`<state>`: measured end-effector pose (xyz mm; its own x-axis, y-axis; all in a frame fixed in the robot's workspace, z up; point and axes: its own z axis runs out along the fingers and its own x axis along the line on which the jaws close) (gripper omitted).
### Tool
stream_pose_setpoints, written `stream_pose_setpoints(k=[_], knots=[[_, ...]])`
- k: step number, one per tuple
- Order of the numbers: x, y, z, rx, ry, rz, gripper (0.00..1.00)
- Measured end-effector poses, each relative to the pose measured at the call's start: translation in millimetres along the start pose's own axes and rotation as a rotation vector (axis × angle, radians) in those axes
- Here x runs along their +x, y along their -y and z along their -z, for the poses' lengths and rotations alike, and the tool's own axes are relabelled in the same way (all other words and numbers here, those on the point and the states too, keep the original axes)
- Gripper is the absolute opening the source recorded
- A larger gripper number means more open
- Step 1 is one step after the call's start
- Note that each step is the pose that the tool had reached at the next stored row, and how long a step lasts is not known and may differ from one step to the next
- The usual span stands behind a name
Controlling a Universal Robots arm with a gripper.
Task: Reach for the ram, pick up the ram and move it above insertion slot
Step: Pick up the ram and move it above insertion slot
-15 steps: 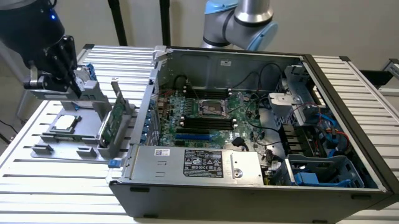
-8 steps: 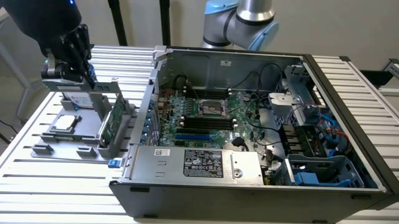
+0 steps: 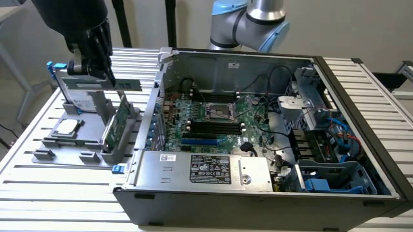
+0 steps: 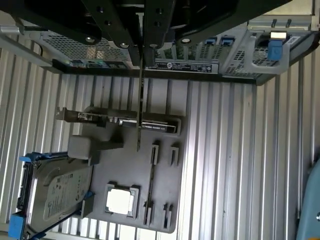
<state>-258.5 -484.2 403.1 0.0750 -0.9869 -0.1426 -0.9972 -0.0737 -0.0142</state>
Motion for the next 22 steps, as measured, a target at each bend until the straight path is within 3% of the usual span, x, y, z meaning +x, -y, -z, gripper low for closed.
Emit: stream_pose_setpoints(k=[7,11,22], knots=[[1.6,27.0,2.9,-0.0003,0.0151,0.01,0.14],[2.7,42.3,3.0,-0.0007,0.0209,0.015,0.14],[6.4,91.6,2.9,-0.0015,0.0226,0.021,0.14]])
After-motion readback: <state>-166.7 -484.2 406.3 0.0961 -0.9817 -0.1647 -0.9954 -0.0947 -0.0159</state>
